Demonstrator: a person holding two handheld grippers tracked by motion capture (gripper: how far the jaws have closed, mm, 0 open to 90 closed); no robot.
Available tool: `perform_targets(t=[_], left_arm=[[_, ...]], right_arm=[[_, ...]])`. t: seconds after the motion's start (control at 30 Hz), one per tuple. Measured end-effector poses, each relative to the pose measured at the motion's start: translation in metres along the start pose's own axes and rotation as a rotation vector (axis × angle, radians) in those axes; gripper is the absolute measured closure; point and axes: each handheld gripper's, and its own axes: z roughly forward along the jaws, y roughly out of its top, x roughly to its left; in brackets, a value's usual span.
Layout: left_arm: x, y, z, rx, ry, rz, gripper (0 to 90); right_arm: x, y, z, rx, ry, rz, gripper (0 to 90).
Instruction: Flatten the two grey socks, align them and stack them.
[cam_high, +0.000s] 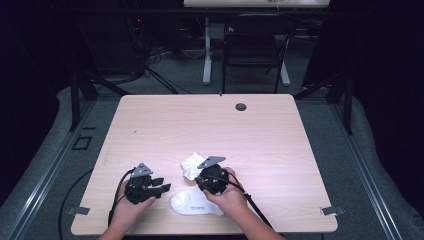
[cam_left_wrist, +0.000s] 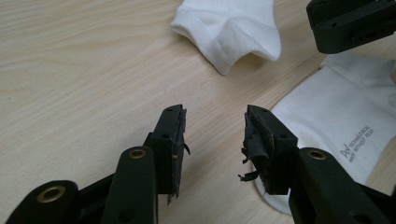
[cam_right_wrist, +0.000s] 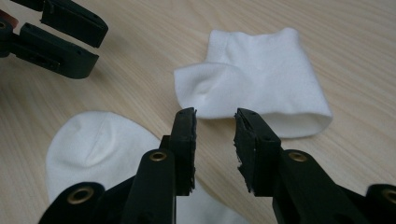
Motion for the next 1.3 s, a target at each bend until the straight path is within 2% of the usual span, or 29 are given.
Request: perform_targets(t=[0.37, 0.43, 0.63, 1.0, 1.1, 1.17, 1.27, 1.3], left_arm=[[0.004, -0.001, -0.002, 0.000, 0.004, -0.016, 57.5], [0.005, -0.001, -0.001, 0.000, 0.003, -0.017, 57.5], [0.004, -0.001, -0.001, 0.005, 0.002, -0.013, 57.5], [0.004, -0.001, 0.000, -0.002, 0.000, -0.016, 57.4], [0.004, -0.001, 0.000, -0.001, -0.003, -0.016, 57.3], [0.004, -0.001, -0.001, 0.000, -0.007, -0.015, 57.2], [0.004, -0.001, -0.001, 0.000, -0.008, -0.015, 57.2], [0.004, -0.001, -0.001, 0.000, -0.008, -0.016, 57.2]], right_arm=[[0.001, 0.014, 0.006, -0.008, 0.001, -0.005, 68.8], [0.002, 0.019, 0.008, -0.004, -0.001, -0.026, 68.8], [0.004, 0.025, 0.013, 0.002, -0.005, -0.032, 67.6], [0.014, 0.035, 0.032, 0.024, 0.013, -0.052, 61.8], [0.019, 0.037, 0.038, 0.032, 0.002, -0.078, 59.6], [0.021, 0.038, 0.044, 0.063, -0.022, -0.095, 60.7], [0.021, 0.038, 0.048, 0.080, -0.034, -0.099, 64.1], [0.021, 0.038, 0.051, 0.098, -0.054, -0.110, 69.9]])
